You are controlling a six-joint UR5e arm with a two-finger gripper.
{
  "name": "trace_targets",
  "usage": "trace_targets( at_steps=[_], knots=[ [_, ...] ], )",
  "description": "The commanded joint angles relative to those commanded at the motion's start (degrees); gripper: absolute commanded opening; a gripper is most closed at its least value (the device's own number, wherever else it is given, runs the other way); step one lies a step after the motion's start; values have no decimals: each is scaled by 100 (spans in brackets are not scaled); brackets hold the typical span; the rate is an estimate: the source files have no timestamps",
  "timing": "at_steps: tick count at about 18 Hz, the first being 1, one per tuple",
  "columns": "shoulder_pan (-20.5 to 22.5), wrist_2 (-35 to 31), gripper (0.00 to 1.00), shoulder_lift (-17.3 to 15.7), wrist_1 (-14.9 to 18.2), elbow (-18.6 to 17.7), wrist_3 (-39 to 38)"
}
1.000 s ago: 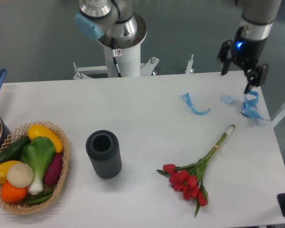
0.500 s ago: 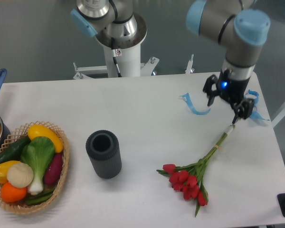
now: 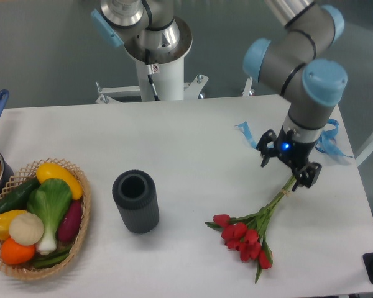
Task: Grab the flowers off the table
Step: 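Move the open gripper down toward the red tulip bunch stems, then lower the gripper onto the tulip stems and close it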
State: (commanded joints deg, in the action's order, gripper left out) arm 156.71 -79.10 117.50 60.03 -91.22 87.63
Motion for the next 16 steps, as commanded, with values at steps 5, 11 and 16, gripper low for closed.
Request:
trace_targets(
  at_steps=[5, 11, 16],
  knots=[
    [-96, 0, 100, 290, -88, 140, -395],
    [-158, 0, 100, 598, -536, 193, -510],
    [-219, -9, 100, 695, -562, 228, -589]
  ],
)
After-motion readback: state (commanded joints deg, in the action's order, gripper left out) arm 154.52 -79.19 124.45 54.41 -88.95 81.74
